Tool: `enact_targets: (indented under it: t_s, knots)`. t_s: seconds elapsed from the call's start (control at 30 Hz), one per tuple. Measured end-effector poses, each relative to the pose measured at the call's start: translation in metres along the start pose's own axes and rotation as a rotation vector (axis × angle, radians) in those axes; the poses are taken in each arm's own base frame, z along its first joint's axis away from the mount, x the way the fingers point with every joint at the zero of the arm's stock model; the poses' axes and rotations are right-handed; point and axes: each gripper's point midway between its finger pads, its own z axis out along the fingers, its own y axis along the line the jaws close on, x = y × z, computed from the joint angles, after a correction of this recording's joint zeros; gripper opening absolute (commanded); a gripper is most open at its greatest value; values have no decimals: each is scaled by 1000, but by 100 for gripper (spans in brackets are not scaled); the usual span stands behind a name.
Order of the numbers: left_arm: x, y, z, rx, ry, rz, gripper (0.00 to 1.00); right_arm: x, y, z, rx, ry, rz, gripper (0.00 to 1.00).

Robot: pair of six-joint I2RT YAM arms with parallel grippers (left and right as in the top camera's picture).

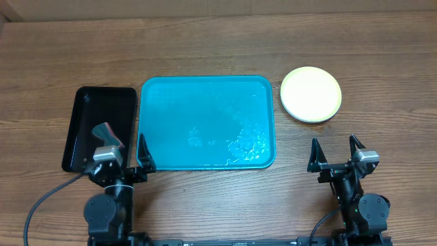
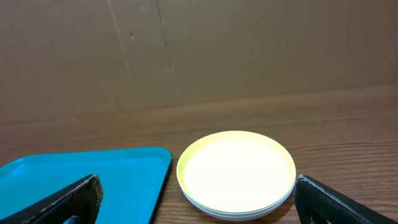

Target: Clean dirty plates on tray and stack at the side

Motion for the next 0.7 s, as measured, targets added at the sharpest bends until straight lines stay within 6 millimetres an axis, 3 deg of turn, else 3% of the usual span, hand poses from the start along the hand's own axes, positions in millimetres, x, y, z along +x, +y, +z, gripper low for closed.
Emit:
enact_targets:
  t_s: [0.3,0.57,0.7]
  knots:
    - [13,9,4,-14,-138,-10,100,0,0,0,-1,0,0,100]
    - [27,17,5,-40,-118,-20,100,0,0,0,0,0,1,100]
    - [53,21,7,-59,-13,-4,100,0,0,0,0,0,0,100]
